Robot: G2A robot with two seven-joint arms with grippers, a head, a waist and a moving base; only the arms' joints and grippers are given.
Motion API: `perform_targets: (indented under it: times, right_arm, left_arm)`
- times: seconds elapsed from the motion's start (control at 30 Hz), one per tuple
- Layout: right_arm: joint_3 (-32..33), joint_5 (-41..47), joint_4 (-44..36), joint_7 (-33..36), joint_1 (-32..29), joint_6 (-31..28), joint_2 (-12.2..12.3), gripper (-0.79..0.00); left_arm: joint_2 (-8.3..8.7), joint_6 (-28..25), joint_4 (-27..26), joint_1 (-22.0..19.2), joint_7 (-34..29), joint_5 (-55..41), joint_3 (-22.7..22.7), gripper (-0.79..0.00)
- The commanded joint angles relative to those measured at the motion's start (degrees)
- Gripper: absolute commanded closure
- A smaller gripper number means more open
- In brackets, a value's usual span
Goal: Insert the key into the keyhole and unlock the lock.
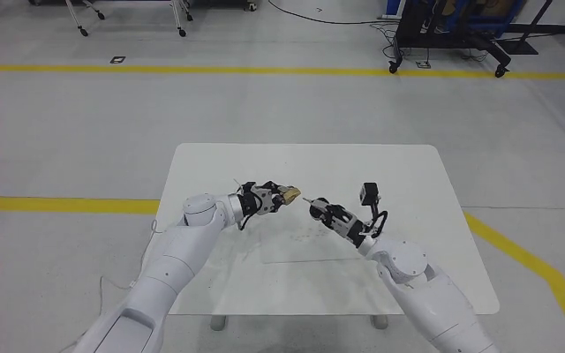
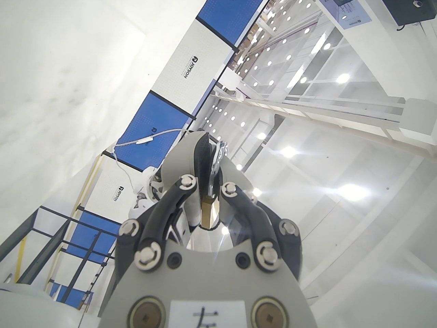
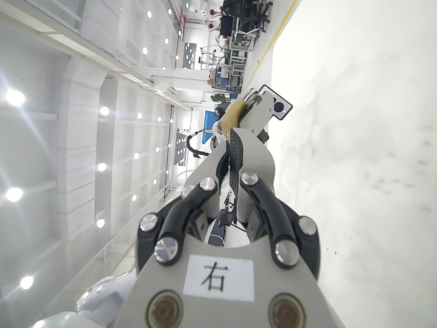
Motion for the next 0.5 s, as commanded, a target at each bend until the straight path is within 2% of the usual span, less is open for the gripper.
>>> perform_targets:
  times: [0.0,0.23,0.4,0.47]
  right_arm:
    - [0.47,0.05,-2.40,-0.37,-1.74,1.90,0.14,0.000]
    - [-0.93,-1.70,-9.05,-11.32,-5.41,6.09,-0.52,0.000]
    - [-4.08,-1.23,-8.22,-17.27,-3.49,8.39,-1.73,0.000]
    - [-5.16,-3.68,-7.32,-18.94,-2.38,9.02,-2.05,0.000]
  left_arm:
    - [0.08,-0.25,-0.79,0.31,1.41,1.02,-0.07,0.000]
    - [0.15,-1.94,-3.32,1.96,6.94,1.72,-1.10,0.000]
    - [0.23,-2.11,-4.61,2.60,8.72,3.05,-1.29,0.000]
    - [0.29,-2.40,-5.00,2.78,9.32,3.93,-1.31,0.000]
